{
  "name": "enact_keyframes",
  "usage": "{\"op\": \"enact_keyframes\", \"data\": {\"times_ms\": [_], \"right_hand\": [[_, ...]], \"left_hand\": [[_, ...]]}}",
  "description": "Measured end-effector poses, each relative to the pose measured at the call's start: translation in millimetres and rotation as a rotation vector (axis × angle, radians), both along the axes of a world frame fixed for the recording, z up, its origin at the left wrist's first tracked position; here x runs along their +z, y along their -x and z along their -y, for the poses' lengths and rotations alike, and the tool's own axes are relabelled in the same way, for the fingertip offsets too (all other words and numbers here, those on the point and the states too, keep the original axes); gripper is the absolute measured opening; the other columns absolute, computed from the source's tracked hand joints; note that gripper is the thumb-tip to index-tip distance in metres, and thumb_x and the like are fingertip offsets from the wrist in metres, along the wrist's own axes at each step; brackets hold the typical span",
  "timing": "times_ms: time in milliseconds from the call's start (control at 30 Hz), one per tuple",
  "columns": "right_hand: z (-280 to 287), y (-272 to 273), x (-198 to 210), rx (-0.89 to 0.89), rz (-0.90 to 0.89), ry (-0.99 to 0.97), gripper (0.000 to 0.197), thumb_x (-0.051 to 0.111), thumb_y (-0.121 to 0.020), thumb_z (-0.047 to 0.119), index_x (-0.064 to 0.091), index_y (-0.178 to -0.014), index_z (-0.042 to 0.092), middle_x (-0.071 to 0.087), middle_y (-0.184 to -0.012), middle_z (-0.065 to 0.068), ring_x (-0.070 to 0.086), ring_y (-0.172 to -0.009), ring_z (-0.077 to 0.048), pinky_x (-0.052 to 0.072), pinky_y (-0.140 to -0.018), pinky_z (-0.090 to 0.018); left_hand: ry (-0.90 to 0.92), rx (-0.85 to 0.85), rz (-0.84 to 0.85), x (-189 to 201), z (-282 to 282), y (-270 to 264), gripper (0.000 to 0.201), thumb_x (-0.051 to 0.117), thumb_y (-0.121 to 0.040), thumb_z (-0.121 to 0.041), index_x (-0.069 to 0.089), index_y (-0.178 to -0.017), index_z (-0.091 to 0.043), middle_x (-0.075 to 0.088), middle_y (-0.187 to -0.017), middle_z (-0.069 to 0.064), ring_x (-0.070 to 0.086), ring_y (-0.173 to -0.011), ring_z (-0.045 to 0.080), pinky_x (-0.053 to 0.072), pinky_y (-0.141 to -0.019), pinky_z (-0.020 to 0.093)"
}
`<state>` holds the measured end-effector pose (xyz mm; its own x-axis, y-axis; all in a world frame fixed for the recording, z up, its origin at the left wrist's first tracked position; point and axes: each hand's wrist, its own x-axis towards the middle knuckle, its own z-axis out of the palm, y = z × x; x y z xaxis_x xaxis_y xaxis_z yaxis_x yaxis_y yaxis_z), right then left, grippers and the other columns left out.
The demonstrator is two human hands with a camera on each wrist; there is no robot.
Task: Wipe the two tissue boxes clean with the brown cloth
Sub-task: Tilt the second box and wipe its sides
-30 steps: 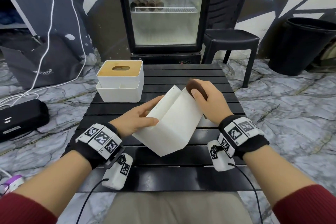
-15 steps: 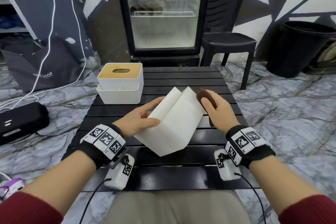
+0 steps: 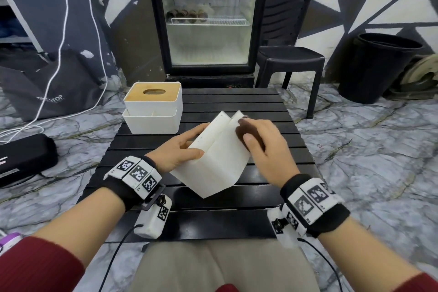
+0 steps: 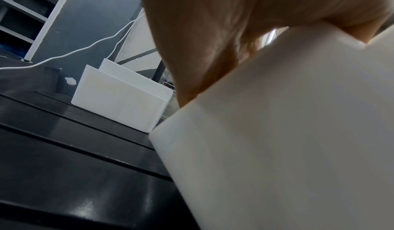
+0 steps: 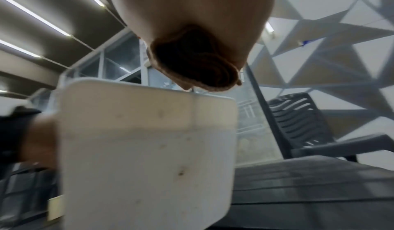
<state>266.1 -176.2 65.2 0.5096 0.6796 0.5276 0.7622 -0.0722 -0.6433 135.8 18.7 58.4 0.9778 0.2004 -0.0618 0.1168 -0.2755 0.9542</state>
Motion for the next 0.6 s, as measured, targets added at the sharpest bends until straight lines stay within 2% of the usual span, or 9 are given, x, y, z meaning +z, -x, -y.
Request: {"op": "enact_keyframes", "data": {"times_ms": [133,233,300,367,467,533,600], "right_hand": [[-8.2,34.1,3.5,0.108,0.120,0.060,0.038,0.045,-0.089,0.027,0.052,-0.124,0.015,0.053,-0.118,-0.005,0.045,-0.110,-0.020,0.035,-0.096,-0.032],[-11.4,50.4,-3.0,0.055,0.232,0.048,0.042,0.044,-0.088,0.032,0.053,-0.125,0.014,0.054,-0.121,-0.007,0.047,-0.110,-0.024,0.039,-0.093,-0.037],[-13.9,55.2,-7.1,0.016,0.283,0.053,0.044,0.044,-0.087,0.035,0.053,-0.126,0.015,0.053,-0.124,-0.006,0.044,-0.112,-0.021,0.038,-0.092,-0.035],[-15.7,53.3,-8.2,0.013,0.289,0.059,0.045,0.044,-0.088,0.035,0.052,-0.128,0.017,0.053,-0.125,-0.005,0.041,-0.113,-0.017,0.037,-0.091,-0.035],[-18.0,44.4,-8.7,0.026,0.277,0.062,0.044,0.042,-0.088,0.036,0.051,-0.128,0.020,0.052,-0.127,-0.002,0.039,-0.115,-0.015,0.036,-0.091,-0.035],[-19.8,36.8,-9.5,0.016,0.256,0.058,0.045,0.040,-0.088,0.038,0.051,-0.128,0.022,0.051,-0.128,0.000,0.038,-0.115,-0.013,0.034,-0.091,-0.034],[-21.7,28.7,-10.4,-0.003,0.232,0.052,0.045,0.038,-0.087,0.039,0.050,-0.129,0.025,0.049,-0.129,0.002,0.036,-0.115,-0.011,0.033,-0.091,-0.034]], "left_hand": [[0.002,0.021,0.011,0.2,1.0,0.3,0.065,0.059,-0.065,-0.035,0.045,-0.123,-0.059,0.065,-0.116,-0.011,0.061,-0.099,0.004,0.046,-0.081,0.014],[-0.015,0.048,0.014,-2.0,-1.4,1.1,0.065,0.059,-0.069,-0.030,0.042,-0.127,-0.054,0.062,-0.121,-0.009,0.059,-0.105,0.006,0.046,-0.090,0.019],[-0.022,0.054,0.013,-3.9,-3.1,1.5,0.062,0.055,-0.077,-0.021,0.041,-0.129,-0.053,0.061,-0.123,-0.009,0.058,-0.109,0.008,0.045,-0.096,0.024],[-0.030,0.053,0.004,-4.0,-4.1,1.9,0.063,0.053,-0.078,-0.020,0.040,-0.130,-0.053,0.061,-0.123,-0.012,0.058,-0.113,0.011,0.044,-0.098,0.027],[-0.031,0.043,-0.002,-2.0,-4.3,2.7,0.068,0.056,-0.069,-0.030,0.038,-0.130,-0.052,0.060,-0.123,-0.014,0.059,-0.110,0.009,0.045,-0.094,0.023],[-0.016,0.038,-0.001,-1.9,-4.6,2.1,0.067,0.057,-0.071,-0.026,0.038,-0.130,-0.052,0.064,-0.118,-0.015,0.061,-0.102,0.004,0.047,-0.084,0.015],[0.000,0.026,-0.002,-1.8,-4.7,1.4,0.066,0.056,-0.074,-0.021,0.039,-0.131,-0.051,0.065,-0.118,-0.012,0.062,-0.100,0.003,0.047,-0.080,0.013]]}}
